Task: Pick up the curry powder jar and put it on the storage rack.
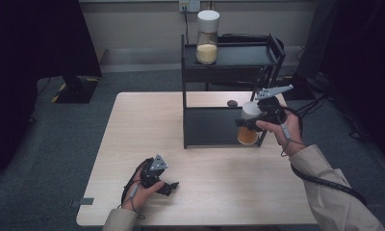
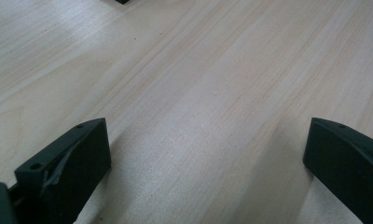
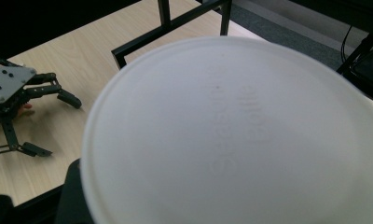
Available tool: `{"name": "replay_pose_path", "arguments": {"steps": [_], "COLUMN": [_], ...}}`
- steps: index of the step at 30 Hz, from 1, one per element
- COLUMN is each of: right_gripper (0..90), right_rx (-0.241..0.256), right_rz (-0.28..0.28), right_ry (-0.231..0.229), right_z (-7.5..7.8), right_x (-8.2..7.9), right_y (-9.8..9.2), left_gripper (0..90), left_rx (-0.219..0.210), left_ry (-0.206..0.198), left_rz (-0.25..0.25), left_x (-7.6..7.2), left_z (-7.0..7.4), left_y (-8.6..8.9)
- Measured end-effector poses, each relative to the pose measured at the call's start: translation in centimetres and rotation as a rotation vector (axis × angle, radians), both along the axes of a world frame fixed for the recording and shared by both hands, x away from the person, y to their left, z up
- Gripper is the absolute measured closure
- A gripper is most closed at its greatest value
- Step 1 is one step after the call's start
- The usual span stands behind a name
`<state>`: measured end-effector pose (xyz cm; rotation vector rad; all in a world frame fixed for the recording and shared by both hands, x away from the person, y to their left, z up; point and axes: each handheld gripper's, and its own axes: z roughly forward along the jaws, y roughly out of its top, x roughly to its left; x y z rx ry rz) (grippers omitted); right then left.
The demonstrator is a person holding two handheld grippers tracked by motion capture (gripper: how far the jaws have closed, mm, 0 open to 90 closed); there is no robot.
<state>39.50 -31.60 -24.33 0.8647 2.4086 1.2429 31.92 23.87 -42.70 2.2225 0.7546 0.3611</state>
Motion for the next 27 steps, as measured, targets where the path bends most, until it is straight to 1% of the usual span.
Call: {"name": "replay_pose_path", "arguments": {"steps": [4,8,11,14,18,24,27], "right_gripper": [36.3,36.3,36.3,36.3,36.3,36.3,36.3], "right_rx": [-0.007,0.003,-0.007,0.004,-0.004,0.009,0.023], "right_rz": [0.007,0.011,0.018,0.018,0.014,0.012,0.007], "right_ry": [0.000,0.006,-0.002,0.000,-0.008,-0.014,-0.014], "right_z": [1.1,2.0,2.9,3.6,5.0,6.7,7.4], "right_x": [0.3,0.8,1.0,1.3,1.7,2.4,2.7], "right_y": [0.3,0.3,0.6,0.5,0.7,0.6,0.5], "left_gripper": [0.1,0.1,0.0,0.1,0.1,0.1,0.1], "left_rx": [0.000,0.001,0.000,0.000,0.001,0.001,0.001], "left_ry": [0.000,0.000,0.001,0.001,0.002,0.002,0.001], "left_rz": [0.000,0.000,0.000,0.000,-0.001,-0.001,-0.001], "left_x": [0.0,0.0,0.0,0.0,0.0,0.0,0.0], "left_z": [0.0,0.0,0.0,0.0,0.0,0.0,0.0], "left_y": [0.0,0.0,0.0,0.0,0.0,0.0,0.0]}}
